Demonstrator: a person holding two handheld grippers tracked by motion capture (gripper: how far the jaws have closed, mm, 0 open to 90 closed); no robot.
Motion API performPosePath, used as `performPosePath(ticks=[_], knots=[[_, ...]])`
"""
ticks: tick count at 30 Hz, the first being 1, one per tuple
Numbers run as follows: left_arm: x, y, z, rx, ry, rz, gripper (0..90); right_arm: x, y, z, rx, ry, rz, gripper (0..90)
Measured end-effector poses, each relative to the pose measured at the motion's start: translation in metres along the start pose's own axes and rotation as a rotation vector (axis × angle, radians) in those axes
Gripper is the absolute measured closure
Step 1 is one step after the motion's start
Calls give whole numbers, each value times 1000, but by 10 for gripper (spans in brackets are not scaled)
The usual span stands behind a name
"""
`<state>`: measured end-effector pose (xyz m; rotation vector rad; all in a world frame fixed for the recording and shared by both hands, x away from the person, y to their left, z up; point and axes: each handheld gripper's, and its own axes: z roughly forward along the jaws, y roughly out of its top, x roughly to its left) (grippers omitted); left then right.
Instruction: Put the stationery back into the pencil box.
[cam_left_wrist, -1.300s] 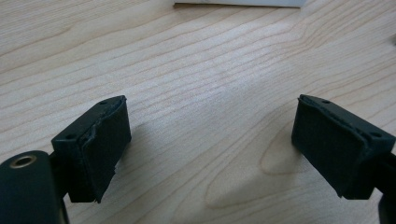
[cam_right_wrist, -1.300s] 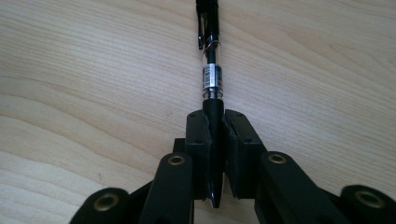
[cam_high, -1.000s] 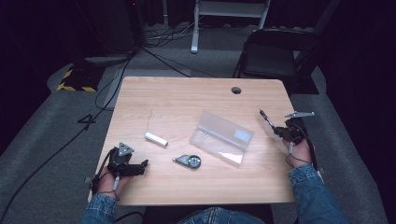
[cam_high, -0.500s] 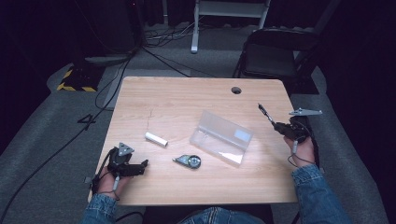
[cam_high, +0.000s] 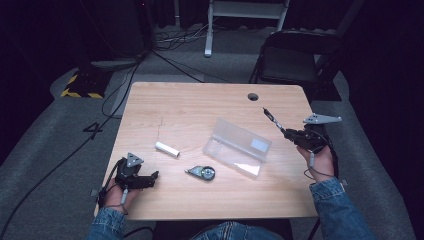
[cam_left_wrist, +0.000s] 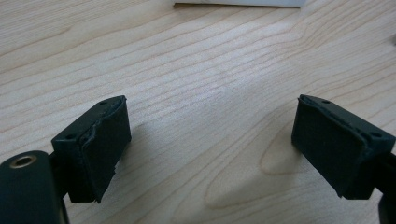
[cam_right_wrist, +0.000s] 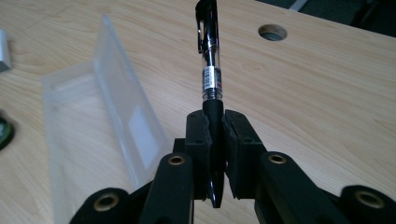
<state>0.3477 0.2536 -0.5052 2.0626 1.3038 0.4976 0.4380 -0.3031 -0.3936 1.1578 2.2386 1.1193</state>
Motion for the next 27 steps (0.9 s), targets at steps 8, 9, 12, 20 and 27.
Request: performPosePath(ticks=[8, 9, 12, 20, 27], knots=[[0, 0, 0, 0, 0, 0, 121, 22, 8, -1, -13, 77, -56, 806], [0, 0, 0, 0, 0, 0, 121, 26, 9, 0, -10, 91, -68, 806], [0, 0, 0, 0, 0, 0, 121, 33, 10, 1, -3, 114, -83, 807], [0, 0, 0, 0, 0, 0, 121, 51, 12, 9, 25, 169, -133, 806], [0, 0, 0, 0, 0, 0, 121, 69, 12, 21, 70, 223, -183, 807]])
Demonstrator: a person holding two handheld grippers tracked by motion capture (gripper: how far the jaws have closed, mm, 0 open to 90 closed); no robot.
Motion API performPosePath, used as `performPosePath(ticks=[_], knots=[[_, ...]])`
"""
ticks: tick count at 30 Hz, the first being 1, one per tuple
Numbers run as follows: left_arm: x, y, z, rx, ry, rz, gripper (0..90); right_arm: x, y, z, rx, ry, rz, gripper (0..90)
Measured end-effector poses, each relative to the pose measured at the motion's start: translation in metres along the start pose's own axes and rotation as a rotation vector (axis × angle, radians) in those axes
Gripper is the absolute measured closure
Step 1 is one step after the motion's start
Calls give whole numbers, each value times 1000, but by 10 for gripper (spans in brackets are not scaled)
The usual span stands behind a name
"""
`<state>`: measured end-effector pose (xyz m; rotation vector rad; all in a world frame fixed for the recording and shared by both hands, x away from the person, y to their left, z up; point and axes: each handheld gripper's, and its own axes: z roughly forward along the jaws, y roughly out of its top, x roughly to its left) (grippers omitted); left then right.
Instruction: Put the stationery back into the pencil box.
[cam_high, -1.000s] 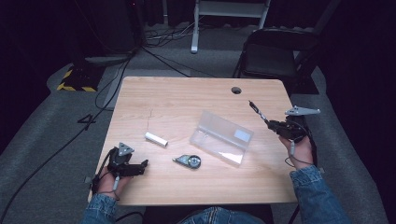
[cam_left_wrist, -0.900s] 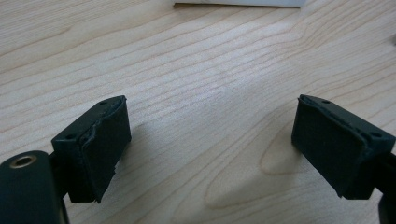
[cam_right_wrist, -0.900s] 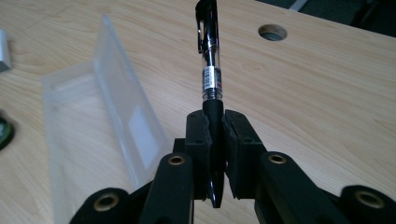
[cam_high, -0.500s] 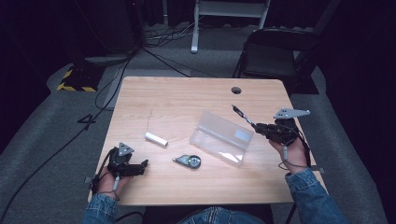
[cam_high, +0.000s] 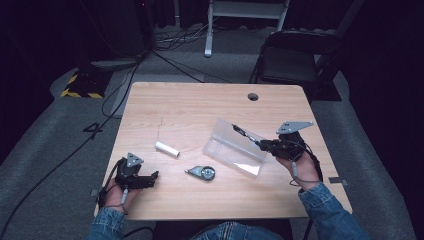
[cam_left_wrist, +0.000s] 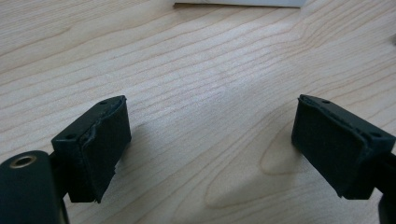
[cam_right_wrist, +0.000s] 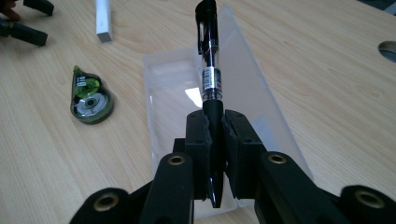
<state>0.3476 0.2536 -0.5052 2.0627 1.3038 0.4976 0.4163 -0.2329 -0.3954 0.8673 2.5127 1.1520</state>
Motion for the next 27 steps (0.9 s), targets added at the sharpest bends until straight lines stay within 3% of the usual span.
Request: performPosePath(ticks=[9, 14, 27], knots=[[0, 0, 0, 0, 0, 0, 121, 11, -3, 24, 97, 34, -41, 806], [0, 0, 0, 0, 0, 0, 121, 11, -7, 37, 156, 23, -47, 806], [0, 0, 0, 0, 0, 0, 121, 7, -13, 56, 229, 13, -46, 805]])
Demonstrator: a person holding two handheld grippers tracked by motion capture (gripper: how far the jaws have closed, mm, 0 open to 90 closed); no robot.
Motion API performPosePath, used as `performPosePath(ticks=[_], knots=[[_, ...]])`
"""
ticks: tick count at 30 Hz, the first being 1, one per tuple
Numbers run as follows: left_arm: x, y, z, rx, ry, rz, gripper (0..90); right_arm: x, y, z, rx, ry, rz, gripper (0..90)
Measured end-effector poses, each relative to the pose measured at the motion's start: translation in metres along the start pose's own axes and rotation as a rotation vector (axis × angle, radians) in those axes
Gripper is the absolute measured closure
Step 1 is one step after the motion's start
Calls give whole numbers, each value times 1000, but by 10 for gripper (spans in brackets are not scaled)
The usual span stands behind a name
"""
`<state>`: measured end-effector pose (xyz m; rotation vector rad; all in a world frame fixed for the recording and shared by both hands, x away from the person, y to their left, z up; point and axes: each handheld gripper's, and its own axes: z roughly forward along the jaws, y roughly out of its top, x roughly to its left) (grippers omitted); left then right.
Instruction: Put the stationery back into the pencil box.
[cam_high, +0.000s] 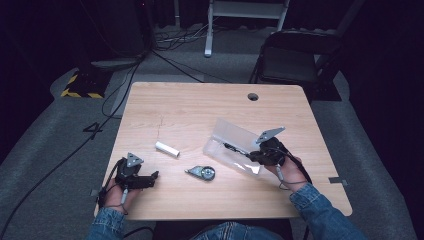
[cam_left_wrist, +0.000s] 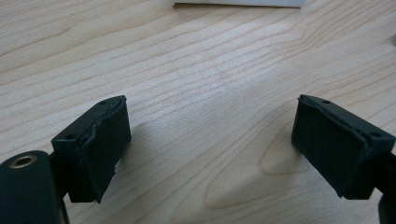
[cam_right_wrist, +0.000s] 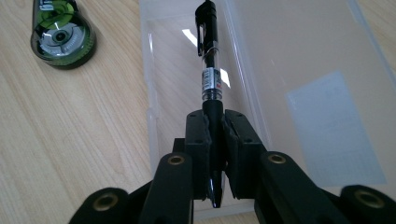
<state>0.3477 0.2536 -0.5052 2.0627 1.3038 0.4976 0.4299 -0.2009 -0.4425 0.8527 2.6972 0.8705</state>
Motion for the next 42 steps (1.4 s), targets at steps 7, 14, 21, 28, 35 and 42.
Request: performPosePath(ticks=[7, 14, 21, 28, 35, 42], knots=[[0, 0, 0, 0, 0, 0, 121, -1, 0, 7, 25, -3, 4, 806], [0, 0, 0, 0, 0, -1, 121, -3, -1, 13, 36, -18, 1, 805], [0, 0, 0, 0, 0, 0, 121, -3, -1, 15, 41, -33, -1, 804], [0, 0, 0, 0, 0, 0, 121, -3, -2, 17, 50, -43, -8, 803], [0, 0, 0, 0, 0, 0, 121, -3, -3, 18, 55, -48, -9, 800], [0, 0, 0, 0, 0, 0, 121, -3, -4, 20, 60, -59, -22, 795]])
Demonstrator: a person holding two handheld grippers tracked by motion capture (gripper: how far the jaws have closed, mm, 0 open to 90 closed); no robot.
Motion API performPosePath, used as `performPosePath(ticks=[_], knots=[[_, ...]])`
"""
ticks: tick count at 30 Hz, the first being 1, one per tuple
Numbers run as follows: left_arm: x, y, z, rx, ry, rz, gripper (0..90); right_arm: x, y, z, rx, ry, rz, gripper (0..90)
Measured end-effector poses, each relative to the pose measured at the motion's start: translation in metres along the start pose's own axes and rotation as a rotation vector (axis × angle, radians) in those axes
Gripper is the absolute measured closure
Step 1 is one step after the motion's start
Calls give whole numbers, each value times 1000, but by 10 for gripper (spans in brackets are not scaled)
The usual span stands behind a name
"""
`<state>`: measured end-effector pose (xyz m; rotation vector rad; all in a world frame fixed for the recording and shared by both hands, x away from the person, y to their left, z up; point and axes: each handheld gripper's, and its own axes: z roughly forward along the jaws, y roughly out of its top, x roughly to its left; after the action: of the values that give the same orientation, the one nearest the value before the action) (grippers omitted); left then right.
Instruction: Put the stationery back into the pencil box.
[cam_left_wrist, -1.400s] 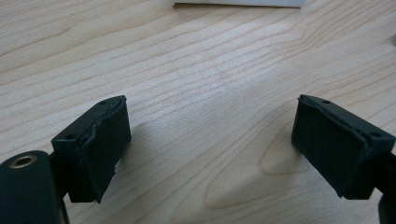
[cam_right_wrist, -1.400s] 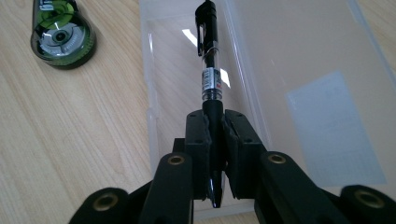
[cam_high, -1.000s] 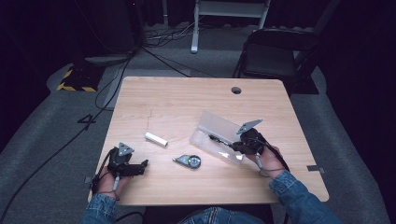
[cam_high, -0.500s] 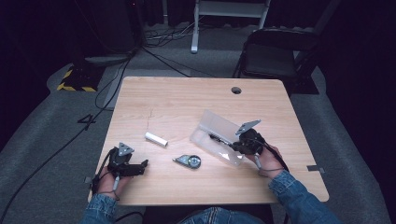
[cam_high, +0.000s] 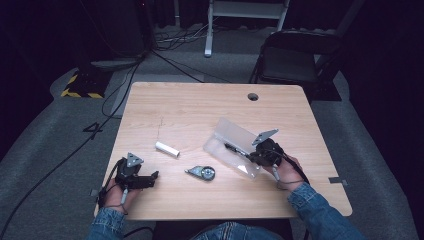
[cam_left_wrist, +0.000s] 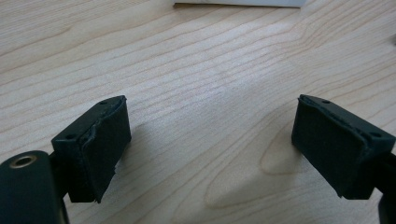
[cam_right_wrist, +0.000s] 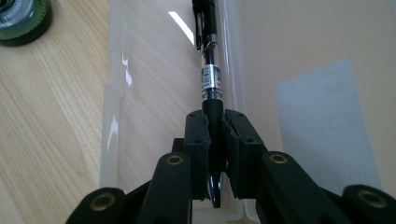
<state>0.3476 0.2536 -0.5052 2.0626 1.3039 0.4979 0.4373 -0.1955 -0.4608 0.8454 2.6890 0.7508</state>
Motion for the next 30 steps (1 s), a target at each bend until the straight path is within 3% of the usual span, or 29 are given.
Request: performPosePath(ticks=[6, 15, 22, 30], knots=[[0, 0, 0, 0, 0, 0, 121, 1, 0, 1, 7, -12, -17, 759], [0, 0, 0, 0, 0, 0, 121, 0, 1, -6, -30, -15, 1, 711], [0, 0, 0, 0, 0, 0, 121, 5, 8, -17, -106, 33, 12, 629], [0, 1, 1, 1, -5, -5, 119, 17, 23, -25, -177, 90, -2, 596]])
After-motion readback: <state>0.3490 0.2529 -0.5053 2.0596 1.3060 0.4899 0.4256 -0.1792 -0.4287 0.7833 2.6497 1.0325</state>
